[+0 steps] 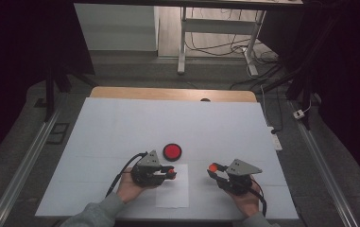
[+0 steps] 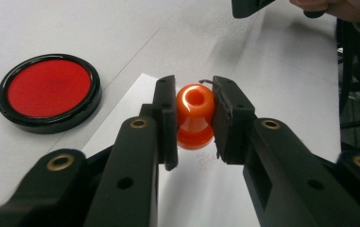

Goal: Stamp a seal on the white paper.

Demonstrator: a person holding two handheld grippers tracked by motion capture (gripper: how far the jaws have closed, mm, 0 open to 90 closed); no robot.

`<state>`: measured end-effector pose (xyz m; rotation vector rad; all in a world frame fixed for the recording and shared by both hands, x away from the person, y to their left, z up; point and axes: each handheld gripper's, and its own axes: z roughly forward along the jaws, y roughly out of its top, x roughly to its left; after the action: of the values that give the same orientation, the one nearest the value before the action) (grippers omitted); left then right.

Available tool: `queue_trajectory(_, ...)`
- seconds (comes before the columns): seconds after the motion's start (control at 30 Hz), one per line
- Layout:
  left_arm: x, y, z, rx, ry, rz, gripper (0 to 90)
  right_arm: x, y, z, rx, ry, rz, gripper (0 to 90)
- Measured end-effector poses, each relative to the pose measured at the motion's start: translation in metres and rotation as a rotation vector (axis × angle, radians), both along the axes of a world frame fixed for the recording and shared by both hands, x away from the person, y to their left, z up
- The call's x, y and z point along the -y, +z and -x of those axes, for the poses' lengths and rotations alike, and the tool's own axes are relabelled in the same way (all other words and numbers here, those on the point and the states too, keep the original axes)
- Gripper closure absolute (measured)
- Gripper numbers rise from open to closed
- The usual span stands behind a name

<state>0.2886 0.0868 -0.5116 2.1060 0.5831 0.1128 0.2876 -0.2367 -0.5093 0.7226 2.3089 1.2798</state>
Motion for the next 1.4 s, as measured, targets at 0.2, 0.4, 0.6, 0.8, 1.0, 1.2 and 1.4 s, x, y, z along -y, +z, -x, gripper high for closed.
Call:
queue_trajectory(0.2,0.003,-0.005,-0.002,0.001,0.002,-0.012,71.8,0.000,-0.001,-0.001,0.000,0.006,-0.003,64.2)
queue_trajectory(0.4,0.006,-0.010,-0.002,0.008,0.000,-0.035,71.8,0.000,-0.001,-0.001,-0.001,0.007,-0.002,64.2)
queue_trajectory(0.6,0.009,-0.014,-0.001,0.009,-0.005,-0.050,71.8,0.000,-0.001,-0.001,-0.002,0.006,-0.003,64.2)
queue_trajectory(0.8,0.011,-0.016,-0.001,0.013,-0.008,-0.063,71.8,-0.001,-0.001,-0.001,-0.004,0.008,-0.005,64.1)
queue_trajectory(1.0,0.011,-0.017,-0.001,0.026,-0.008,-0.076,71.8,0.000,-0.001,-0.001,-0.006,0.003,0.003,64.1)
queue_trajectory(1.2,0.012,-0.019,0.000,0.032,-0.010,-0.085,71.8,-0.001,-0.002,-0.001,-0.007,0.008,-0.004,64.1)
queue_trajectory(1.4,0.012,-0.019,0.000,0.035,-0.007,-0.086,71.8,-0.001,-0.002,-0.001,-0.008,0.008,-0.003,64.1)
